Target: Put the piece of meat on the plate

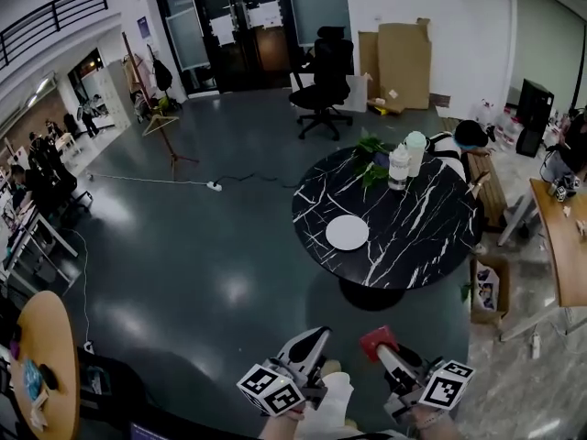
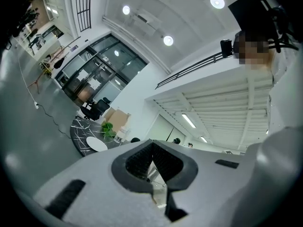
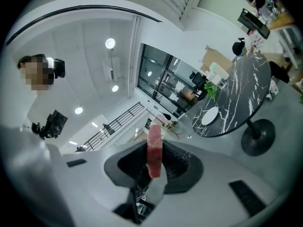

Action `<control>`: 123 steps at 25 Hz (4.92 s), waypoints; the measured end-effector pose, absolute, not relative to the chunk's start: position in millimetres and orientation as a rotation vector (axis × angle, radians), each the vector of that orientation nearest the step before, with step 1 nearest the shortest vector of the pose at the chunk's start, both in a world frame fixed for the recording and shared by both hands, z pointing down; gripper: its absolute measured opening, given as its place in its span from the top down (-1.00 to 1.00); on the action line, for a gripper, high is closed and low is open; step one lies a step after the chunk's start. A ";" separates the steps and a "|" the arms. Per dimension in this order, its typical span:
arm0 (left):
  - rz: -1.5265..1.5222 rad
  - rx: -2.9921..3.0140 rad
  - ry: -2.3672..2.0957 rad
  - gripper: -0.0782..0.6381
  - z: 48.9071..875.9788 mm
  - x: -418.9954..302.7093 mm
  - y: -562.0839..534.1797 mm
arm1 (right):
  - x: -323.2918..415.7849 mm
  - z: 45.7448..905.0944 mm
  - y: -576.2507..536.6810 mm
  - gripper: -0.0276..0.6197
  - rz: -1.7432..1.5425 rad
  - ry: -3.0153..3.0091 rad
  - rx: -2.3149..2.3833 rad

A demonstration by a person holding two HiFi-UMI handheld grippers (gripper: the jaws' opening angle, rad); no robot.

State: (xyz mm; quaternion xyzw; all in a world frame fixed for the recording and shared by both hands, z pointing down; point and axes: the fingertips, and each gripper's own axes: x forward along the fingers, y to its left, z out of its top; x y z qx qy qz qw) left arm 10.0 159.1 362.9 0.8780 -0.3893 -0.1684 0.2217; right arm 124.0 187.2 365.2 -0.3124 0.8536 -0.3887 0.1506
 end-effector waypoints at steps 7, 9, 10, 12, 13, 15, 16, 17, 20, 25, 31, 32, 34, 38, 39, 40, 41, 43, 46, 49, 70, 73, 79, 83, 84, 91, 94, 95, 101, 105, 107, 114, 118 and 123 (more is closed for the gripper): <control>-0.451 2.432 -1.021 0.76 364.9 13.5 81.4 | 127.8 375.9 117.5 0.64 -1.139 2.419 -0.979; -0.445 2.427 -1.010 0.76 369.6 11.9 61.4 | 125.6 380.2 94.8 0.64 -1.160 2.395 -0.995; -0.439 2.417 -1.010 0.76 371.8 9.7 52.6 | 122.9 381.7 85.6 0.64 -1.172 2.389 -0.996; -0.420 2.401 -1.010 0.76 377.5 4.2 34.7 | 115.8 383.0 69.0 0.64 -1.185 2.389 -0.994; -0.411 2.398 -1.007 0.76 380.2 2.0 24.8 | 112.8 382.8 60.3 0.64 -1.187 2.392 -0.994; -0.399 2.402 -0.996 0.76 382.3 -0.5 4.8 | 108.2 382.9 42.1 0.64 -1.190 2.394 -1.000; -0.394 2.408 -0.988 0.76 382.2 -1.3 -4.8 | 106.2 383.2 33.1 0.64 -1.193 2.394 -1.006; -0.391 2.413 -0.980 0.76 381.8 -2.1 -14.4 | 104.3 383.6 24.2 0.64 -1.195 2.393 -1.013; -0.396 2.413 -0.958 0.76 380.5 -5.3 -43.9 | 99.3 384.1 -2.7 0.64 -1.201 2.386 -1.037; -0.397 2.422 -0.927 0.76 383.4 -15.7 -85.7 | 89.3 384.9 -43.1 0.64 -1.183 2.382 -1.072; -0.389 2.418 -0.909 0.76 392.3 -21.1 -119.8 | 83.1 396.7 -70.5 0.64 -1.204 2.390 -1.104; -0.384 2.413 -0.906 0.76 395.6 -20.8 -123.5 | 83.2 400.3 -74.2 0.64 -1.214 2.390 -1.112; -0.376 2.395 -0.910 0.76 404.1 -21.7 -131.9 | 83.6 407.6 -82.6 0.64 -1.235 2.385 -1.126; -0.374 2.360 -0.944 0.76 416.2 -27.2 -152.1 | 83.5 421.3 -105.7 0.64 -1.274 2.388 -1.130; -0.373 2.357 -0.957 0.76 417.3 -29.3 -158.6 | 82.8 423.5 -113.3 0.64 -1.281 2.392 -1.126; -0.372 2.353 -0.971 0.76 417.9 -31.5 -165.2 | 82.0 425.6 -121.1 0.64 -1.288 2.397 -1.120; -0.372 2.346 -0.987 0.76 418.4 -33.5 -171.7 | 81.2 427.9 -129.0 0.64 -1.295 2.404 -1.114; -0.364 2.330 -1.012 0.76 420.8 -35.7 -184.0 | 79.2 432.8 -145.5 0.64 -1.308 2.423 -1.101; -0.340 2.326 -1.024 0.76 428.6 -36.7 -202.3 | 73.8 439.8 -169.1 0.64 -1.318 2.453 -1.083; -0.330 2.323 -1.036 0.76 435.5 -38.8 -221.6 | 68.4 450.2 -187.7 0.64 -1.349 2.463 -1.076; -0.242 2.298 -1.120 0.76 514.5 -33.6 -275.3 | 61.6 559.5 -244.3 0.64 -1.675 2.635 -1.079; -0.243 2.281 -1.122 0.76 519.9 -33.0 -275.4 | 56.0 567.7 -249.3 0.64 -1.719 2.649 -1.078; -0.251 2.271 -1.129 0.76 521.2 -31.5 -276.5 | 50.2 576.2 -259.2 0.64 -1.772 2.619 -1.085; -0.258 2.266 -1.144 0.76 521.3 -32.8 -277.7 | 47.6 577.5 -260.1 0.64 -1.778 2.641 -1.069; -0.257 2.267 -1.146 0.76 521.1 -33.2 -277.7 | 47.7 578.1 -260.1 0.64 -1.762 2.668 -1.086; -0.268 2.267 -1.148 0.76 517.3 -33.8 -277.9 | 46.4 577.5 -262.0 0.63 -1.550 2.906 -1.211; -0.281 2.263 -1.145 0.76 516.0 -33.6 -277.3 | 47.0 576.6 -264.7 0.63 -1.430 2.998 -1.267; -0.283 2.265 -1.145 0.76 515.5 -33.4 -277.1 | 47.6 576.5 -265.5 0.62 -1.392 3.027 -1.284; -0.288 2.253 -1.147 0.76 517.1 -34.8 -274.5 | 50.9 581.8 -263.0 0.56 -1.294 3.140 -1.308; -0.292 2.245 -1.149 0.76 516.9 -35.4 -272.7 | 54.6 582.3 -262.0 0.51 -1.251 3.178 -1.317; -0.291 2.243 -1.150 0.76 517.1 -35.8 -272.1 | 56.2 582.5 -261.9 0.46 -1.222 3.204 -1.324; -0.296 2.238 -1.150 0.76 517.1 -36.3 -269.5 | 60.4 586.8 -256.3 0.34 -1.123 3.321 -1.337; -0.298 2.237 -1.150 0.76 516.2 -37.7 -267.5 | 60.0 586.6 -251.4 0.29 -1.111 3.333 -1.339; -0.302 2.246 -1.140 0.76 513.3 -35.6 -266.2 | 60.6 588.2 -246.1 0.27 -1.047 3.414 -1.325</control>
